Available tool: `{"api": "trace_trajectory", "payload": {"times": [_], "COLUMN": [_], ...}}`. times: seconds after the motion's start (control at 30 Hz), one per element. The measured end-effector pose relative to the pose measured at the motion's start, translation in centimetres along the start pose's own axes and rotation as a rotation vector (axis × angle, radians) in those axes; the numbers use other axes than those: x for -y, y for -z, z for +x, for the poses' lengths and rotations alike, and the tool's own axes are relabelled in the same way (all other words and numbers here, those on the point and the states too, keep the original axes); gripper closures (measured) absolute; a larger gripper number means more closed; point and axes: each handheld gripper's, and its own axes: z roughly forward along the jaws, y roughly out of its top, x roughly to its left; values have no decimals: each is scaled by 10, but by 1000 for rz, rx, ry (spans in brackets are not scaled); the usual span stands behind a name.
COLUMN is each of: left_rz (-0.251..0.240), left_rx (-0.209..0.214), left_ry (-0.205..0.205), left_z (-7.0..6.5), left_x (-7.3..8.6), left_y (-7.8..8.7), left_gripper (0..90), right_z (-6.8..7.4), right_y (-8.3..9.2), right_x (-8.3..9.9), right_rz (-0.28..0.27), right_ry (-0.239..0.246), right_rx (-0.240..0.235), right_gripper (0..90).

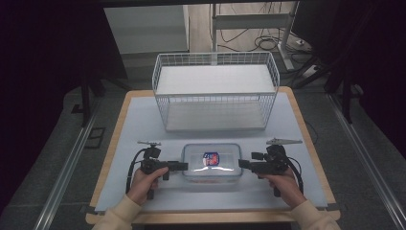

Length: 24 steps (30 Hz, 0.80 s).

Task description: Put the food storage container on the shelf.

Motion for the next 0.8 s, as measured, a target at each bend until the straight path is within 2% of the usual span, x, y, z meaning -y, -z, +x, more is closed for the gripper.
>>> {"api": "trace_trajectory", "payload": {"times": [0.23, 0.3, 0.47, 0.6, 0.73, 0.8], "left_rz": [17, 12, 1, -2, -5, -6], "left_rx": [27, 23, 48, 49, 53, 53], "left_ry": [5, 3, 46, 45, 48, 48], "left_z": [-3, -3, 0, 1, 1, 1], "left_x": [-3, -3, -2, -1, -1, -1], "left_y": [-12, -11, -9, -9, -9, -9], "left_gripper": [285, 286, 331, 337, 344, 344], "right_z": [-3, -4, -4, -4, -5, -7], "right_y": [6, 7, 7, 5, -1, -5], "right_x": [1, 1, 1, 2, 1, 0], "right_rz": [-8, -10, -10, -5, 14, 25], "right_ry": [10, 6, 6, 6, -15, -42], "right_rx": [11, 14, 16, 14, 3, -11], "right_gripper": [158, 158, 158, 162, 165, 165]}}
